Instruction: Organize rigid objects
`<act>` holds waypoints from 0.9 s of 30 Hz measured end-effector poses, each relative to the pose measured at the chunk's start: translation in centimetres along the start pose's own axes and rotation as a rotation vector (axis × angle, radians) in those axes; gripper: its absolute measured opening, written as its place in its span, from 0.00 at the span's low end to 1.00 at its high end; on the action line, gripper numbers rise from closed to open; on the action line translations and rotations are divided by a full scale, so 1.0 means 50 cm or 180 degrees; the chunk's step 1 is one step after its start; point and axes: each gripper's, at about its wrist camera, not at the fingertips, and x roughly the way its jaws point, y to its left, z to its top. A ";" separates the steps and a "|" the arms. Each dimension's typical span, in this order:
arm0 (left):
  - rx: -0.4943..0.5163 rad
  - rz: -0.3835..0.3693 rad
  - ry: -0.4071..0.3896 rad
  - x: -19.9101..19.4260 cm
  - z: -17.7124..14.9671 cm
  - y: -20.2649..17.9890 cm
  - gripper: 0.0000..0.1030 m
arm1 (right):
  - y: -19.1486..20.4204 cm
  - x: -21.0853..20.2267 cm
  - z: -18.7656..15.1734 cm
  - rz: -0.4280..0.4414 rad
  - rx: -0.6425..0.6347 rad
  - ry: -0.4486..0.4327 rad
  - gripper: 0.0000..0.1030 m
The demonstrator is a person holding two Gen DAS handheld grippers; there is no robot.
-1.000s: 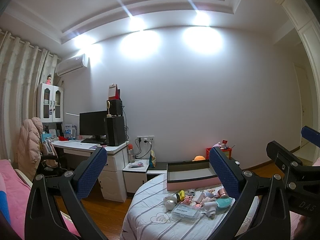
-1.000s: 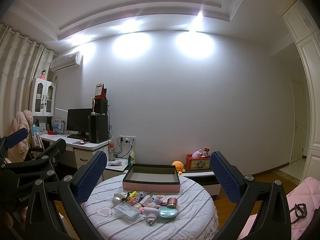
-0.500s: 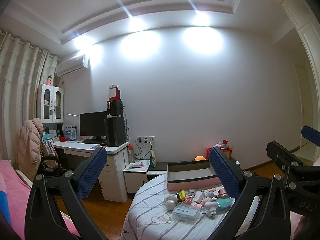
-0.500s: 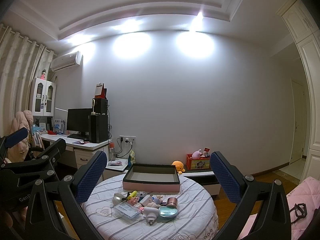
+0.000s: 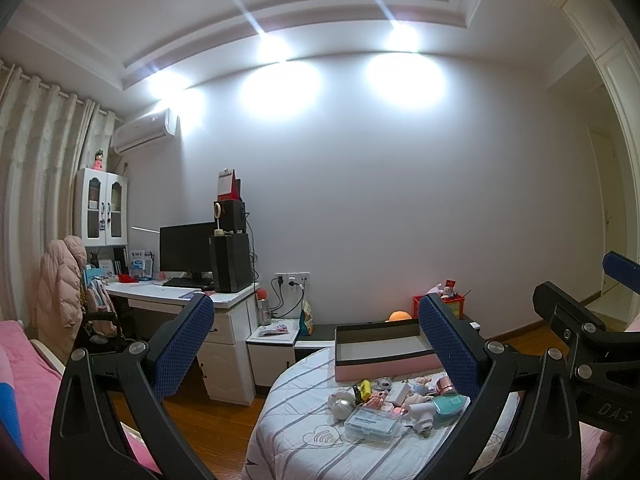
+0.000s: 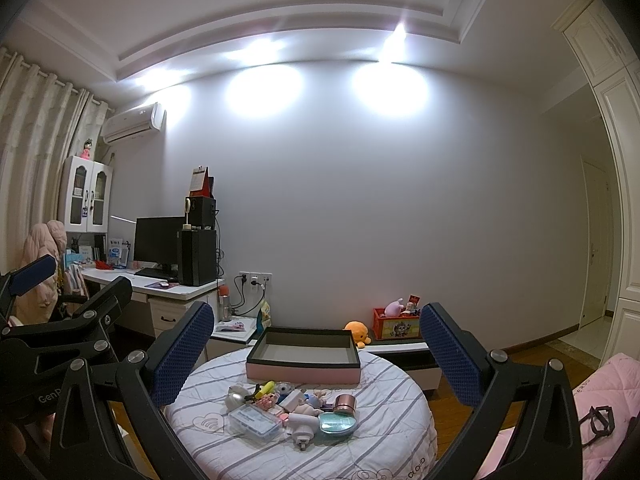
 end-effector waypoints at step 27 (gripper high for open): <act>0.0030 -0.0158 0.0270 0.068 -0.066 -0.026 1.00 | -0.010 0.046 -0.044 -0.0084 -0.0053 0.0200 1.00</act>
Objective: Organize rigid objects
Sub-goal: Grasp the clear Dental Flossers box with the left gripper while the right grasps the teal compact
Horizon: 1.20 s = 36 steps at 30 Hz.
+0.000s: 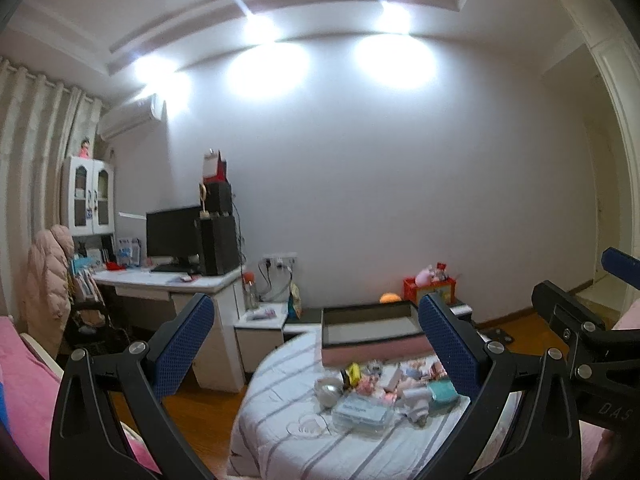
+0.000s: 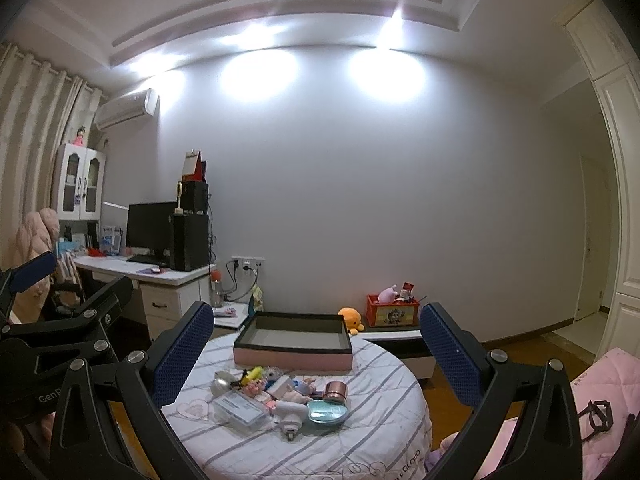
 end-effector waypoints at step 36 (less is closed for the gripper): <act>-0.0007 -0.0788 0.2044 0.473 -0.384 -0.087 1.00 | -0.067 0.434 -0.376 0.0336 0.0133 0.1882 1.00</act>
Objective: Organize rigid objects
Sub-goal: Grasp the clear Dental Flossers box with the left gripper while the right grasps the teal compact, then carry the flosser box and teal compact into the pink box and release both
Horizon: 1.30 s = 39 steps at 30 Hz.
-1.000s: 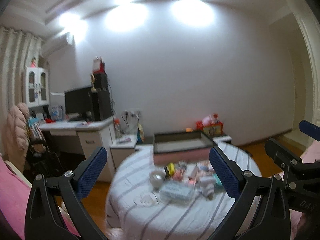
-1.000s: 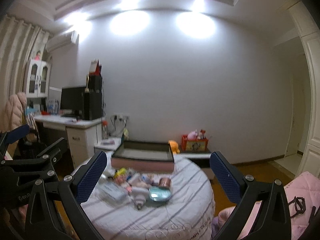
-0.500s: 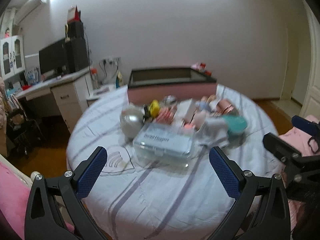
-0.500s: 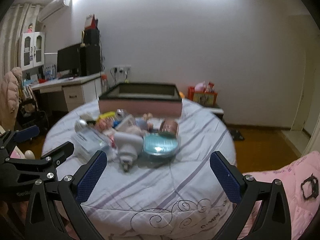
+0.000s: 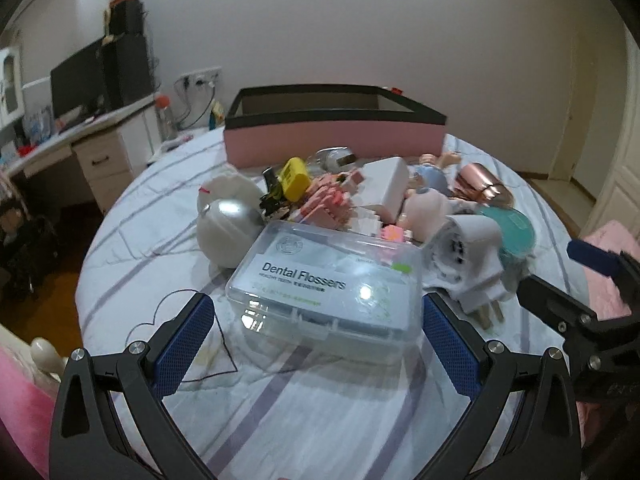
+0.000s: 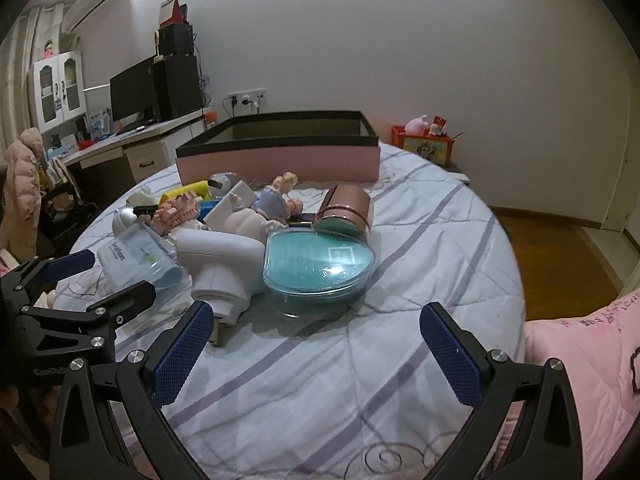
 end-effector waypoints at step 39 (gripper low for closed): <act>0.0072 -0.0078 0.0095 0.019 0.021 0.003 0.95 | -0.048 0.118 0.049 0.0270 0.0097 0.0405 0.71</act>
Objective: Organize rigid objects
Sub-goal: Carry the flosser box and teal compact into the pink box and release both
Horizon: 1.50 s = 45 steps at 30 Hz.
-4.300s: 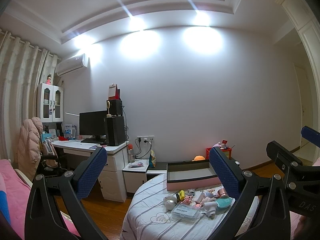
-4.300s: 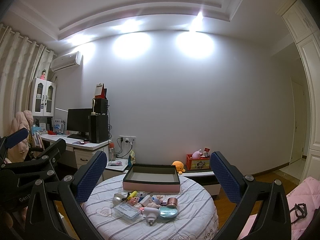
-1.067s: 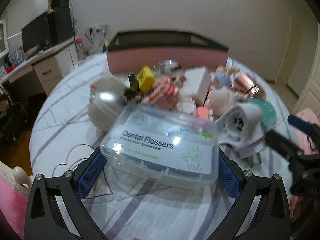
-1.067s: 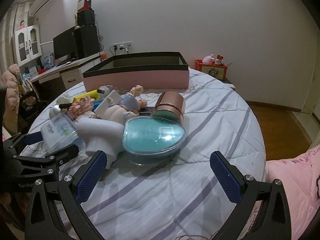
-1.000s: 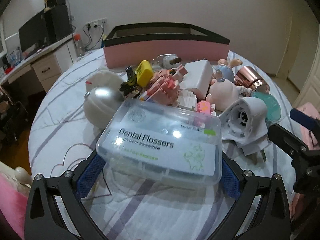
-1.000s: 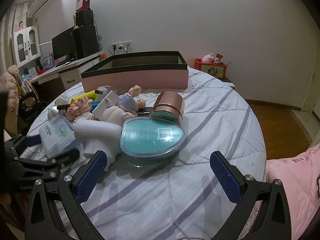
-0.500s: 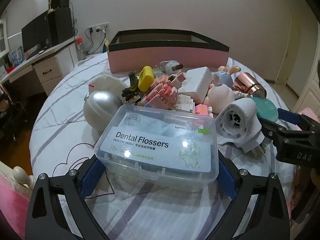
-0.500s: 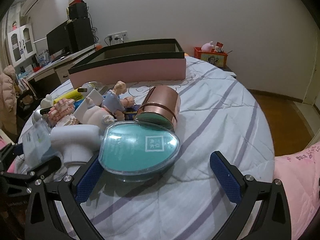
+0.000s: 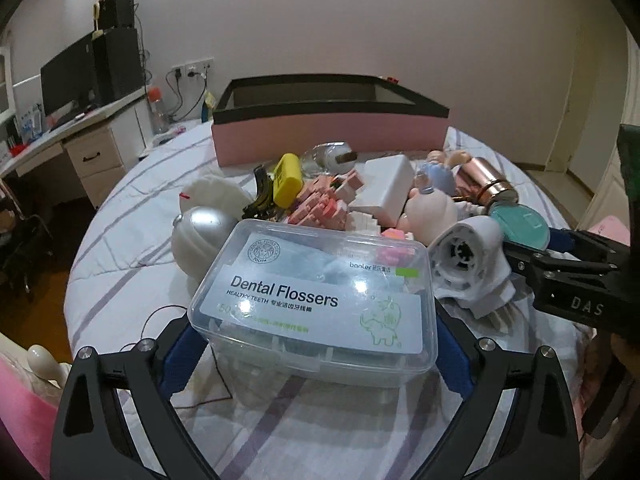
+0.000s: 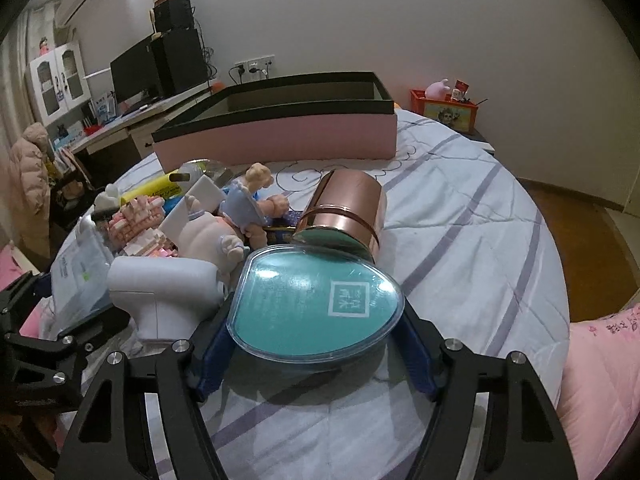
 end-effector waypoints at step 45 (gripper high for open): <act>0.0145 0.0158 0.0269 0.270 0.415 0.086 0.95 | 0.015 0.196 0.368 0.0038 -0.0169 0.0038 0.71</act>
